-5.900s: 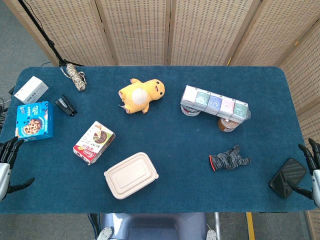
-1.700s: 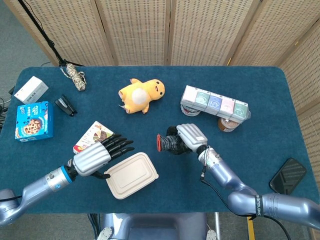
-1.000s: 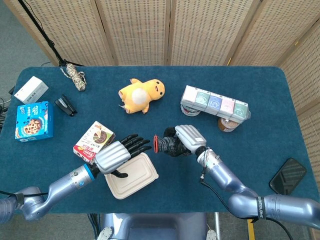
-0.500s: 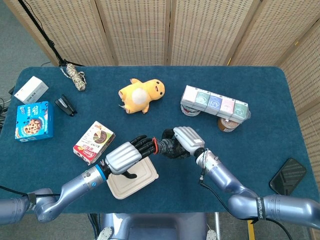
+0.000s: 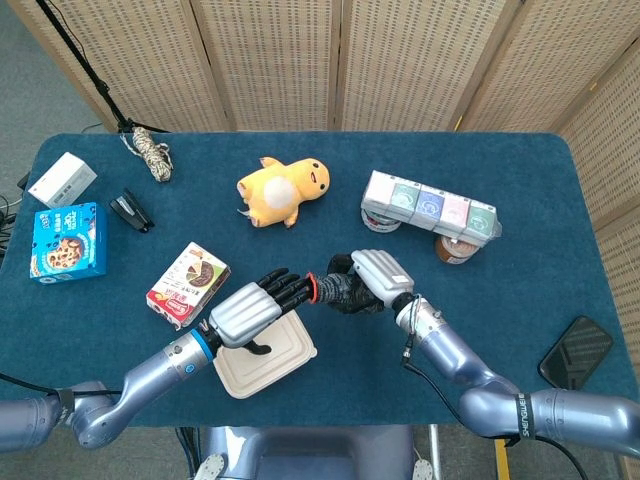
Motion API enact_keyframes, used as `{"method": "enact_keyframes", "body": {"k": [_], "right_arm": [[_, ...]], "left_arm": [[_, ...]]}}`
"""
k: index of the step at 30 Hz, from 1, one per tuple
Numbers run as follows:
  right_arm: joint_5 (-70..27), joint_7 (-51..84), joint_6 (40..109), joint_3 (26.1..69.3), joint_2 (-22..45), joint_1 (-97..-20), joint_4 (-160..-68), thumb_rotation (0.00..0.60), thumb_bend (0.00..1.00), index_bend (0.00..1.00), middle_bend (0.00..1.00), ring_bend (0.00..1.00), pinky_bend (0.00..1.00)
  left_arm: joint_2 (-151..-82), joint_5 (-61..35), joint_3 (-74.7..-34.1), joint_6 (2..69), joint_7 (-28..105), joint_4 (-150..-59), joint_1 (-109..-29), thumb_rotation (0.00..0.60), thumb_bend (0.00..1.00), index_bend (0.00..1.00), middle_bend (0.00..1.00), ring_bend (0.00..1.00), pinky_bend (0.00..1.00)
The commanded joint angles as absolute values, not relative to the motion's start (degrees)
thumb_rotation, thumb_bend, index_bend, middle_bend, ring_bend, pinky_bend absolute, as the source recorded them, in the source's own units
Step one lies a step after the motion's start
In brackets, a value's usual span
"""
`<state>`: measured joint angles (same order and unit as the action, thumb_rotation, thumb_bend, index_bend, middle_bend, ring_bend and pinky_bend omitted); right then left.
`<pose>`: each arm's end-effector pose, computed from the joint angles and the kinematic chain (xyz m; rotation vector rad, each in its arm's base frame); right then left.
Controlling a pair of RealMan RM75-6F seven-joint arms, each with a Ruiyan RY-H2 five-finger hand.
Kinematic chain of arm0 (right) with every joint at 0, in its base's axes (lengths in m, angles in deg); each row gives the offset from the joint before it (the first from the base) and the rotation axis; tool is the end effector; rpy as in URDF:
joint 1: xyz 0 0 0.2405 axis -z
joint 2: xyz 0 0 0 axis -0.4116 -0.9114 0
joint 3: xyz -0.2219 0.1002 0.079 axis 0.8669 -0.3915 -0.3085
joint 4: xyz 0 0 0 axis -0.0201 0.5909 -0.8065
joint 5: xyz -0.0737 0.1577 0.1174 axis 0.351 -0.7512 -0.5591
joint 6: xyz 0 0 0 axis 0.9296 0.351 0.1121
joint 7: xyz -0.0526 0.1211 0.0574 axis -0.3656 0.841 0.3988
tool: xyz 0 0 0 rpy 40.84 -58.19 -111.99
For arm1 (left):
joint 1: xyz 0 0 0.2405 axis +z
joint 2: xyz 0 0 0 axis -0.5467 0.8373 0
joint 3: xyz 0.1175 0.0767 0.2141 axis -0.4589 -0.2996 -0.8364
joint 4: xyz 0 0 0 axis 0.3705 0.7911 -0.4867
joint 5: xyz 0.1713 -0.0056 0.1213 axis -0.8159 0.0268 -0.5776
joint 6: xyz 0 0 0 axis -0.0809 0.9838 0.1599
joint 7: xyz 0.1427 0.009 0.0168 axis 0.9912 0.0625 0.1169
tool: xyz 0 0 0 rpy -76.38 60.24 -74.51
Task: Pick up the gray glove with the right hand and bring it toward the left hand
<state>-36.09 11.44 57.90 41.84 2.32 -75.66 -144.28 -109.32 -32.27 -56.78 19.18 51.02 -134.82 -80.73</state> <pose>-0.0676 -0.3464 0.0363 1.8319 -1.4513 1.1609 -0.0809 0.2901 0.0085 -2.3061 -0.7982 -1.0555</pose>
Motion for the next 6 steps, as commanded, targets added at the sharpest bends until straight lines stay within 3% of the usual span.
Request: {"method": "enact_keyframes", "body": {"k": [1, 6], "right_arm": [[-36.1, 11.72, 58.05, 41.67, 2.1, -75.62, -144.34, 0.6, 0.64, 0.54, 0.49, 0.39, 0.42], [-36.2, 12.28, 58.24, 41.4, 1.72, -75.55, -144.32, 0.6, 0.64, 0.54, 0.49, 0.39, 0.42]], "left_arm": [[-109.06, -32.44, -56.94, 19.31, 50.94, -134.96, -80.73, 0.6, 0.0, 0.0, 0.0, 0.0, 0.0], [-108.63, -32.83, -57.29, 19.62, 50.89, -135.08, -80.74, 0.6, 0.0, 0.0, 0.0, 0.0, 0.0]]}}
